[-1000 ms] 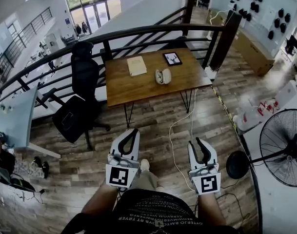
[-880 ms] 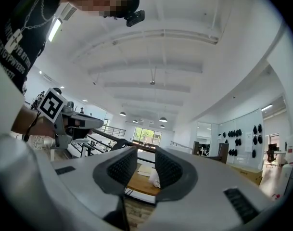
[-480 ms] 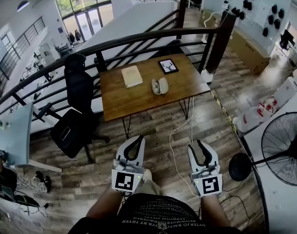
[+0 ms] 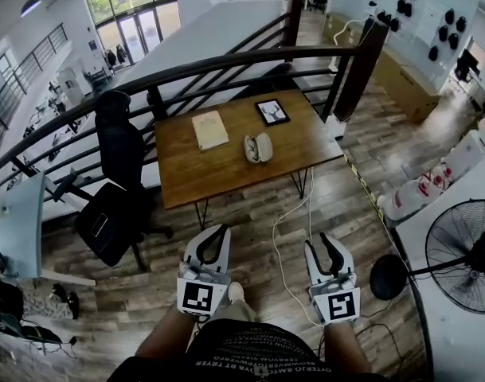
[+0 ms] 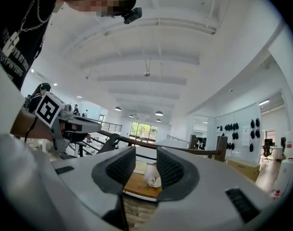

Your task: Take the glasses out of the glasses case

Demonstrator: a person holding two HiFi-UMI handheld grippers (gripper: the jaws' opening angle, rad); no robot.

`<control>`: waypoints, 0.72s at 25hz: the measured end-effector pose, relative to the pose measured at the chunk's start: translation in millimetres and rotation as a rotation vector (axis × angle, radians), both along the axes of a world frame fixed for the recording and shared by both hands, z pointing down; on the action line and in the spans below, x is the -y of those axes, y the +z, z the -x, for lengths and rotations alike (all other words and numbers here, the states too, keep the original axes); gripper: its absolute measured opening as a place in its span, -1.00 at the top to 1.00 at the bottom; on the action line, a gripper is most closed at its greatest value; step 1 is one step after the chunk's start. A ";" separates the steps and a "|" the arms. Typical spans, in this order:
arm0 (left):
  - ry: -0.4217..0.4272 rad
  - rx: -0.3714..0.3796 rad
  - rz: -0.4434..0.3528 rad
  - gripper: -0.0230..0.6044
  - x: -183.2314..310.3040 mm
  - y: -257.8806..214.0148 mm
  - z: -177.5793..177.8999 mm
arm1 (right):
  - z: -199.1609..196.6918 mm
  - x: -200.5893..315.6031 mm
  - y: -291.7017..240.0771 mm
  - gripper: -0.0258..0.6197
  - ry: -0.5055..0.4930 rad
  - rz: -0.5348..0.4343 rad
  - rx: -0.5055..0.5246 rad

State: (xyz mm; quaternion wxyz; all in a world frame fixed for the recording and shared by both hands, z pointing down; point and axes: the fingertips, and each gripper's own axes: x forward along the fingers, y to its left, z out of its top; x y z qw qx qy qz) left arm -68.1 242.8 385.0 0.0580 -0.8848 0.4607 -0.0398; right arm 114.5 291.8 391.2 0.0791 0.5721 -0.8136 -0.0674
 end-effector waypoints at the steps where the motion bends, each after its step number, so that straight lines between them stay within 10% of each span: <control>1: -0.001 0.003 0.001 0.84 5.7 0.5 0.6 | 0.0 5.7 -0.4 0.54 0.002 0.002 0.002; 18: 0.031 0.005 -0.004 0.83 78.7 -7.2 13.1 | 23.6 77.7 -15.1 0.53 0.006 -0.013 0.001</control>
